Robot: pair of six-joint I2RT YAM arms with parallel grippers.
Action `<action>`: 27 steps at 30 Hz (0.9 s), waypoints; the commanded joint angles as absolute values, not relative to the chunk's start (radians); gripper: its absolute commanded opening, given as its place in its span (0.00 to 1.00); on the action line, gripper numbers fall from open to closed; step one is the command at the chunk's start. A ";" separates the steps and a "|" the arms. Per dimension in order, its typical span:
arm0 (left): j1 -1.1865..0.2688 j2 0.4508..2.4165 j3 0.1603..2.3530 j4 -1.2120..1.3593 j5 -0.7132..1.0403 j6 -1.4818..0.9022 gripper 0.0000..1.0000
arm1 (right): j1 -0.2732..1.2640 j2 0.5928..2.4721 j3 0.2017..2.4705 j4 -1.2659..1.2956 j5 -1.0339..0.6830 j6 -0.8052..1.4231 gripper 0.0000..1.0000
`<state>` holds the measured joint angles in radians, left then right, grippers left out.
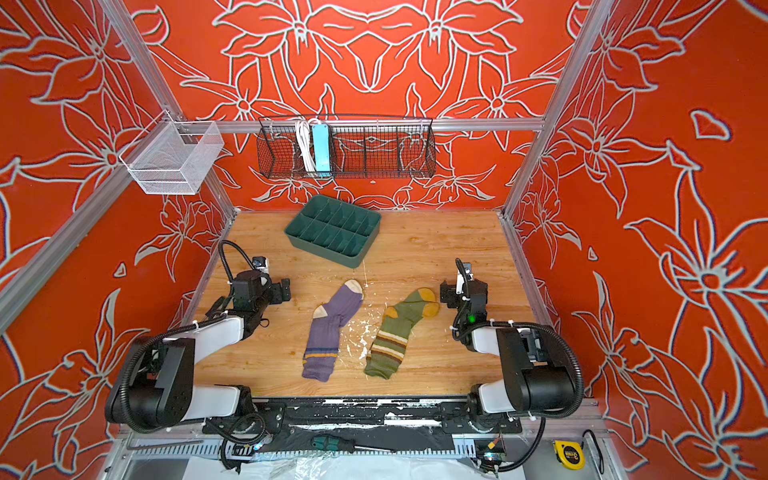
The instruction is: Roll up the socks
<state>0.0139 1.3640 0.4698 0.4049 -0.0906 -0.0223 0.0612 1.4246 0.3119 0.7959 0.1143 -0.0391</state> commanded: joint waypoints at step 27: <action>0.071 1.149 0.871 -0.138 0.243 -0.549 0.97 | 0.052 1.103 0.688 0.211 -0.290 0.563 0.98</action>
<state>0.0528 1.1473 0.8993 -0.0681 0.0135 -0.4000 0.0536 1.0763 0.6914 0.2939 -0.0643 0.3580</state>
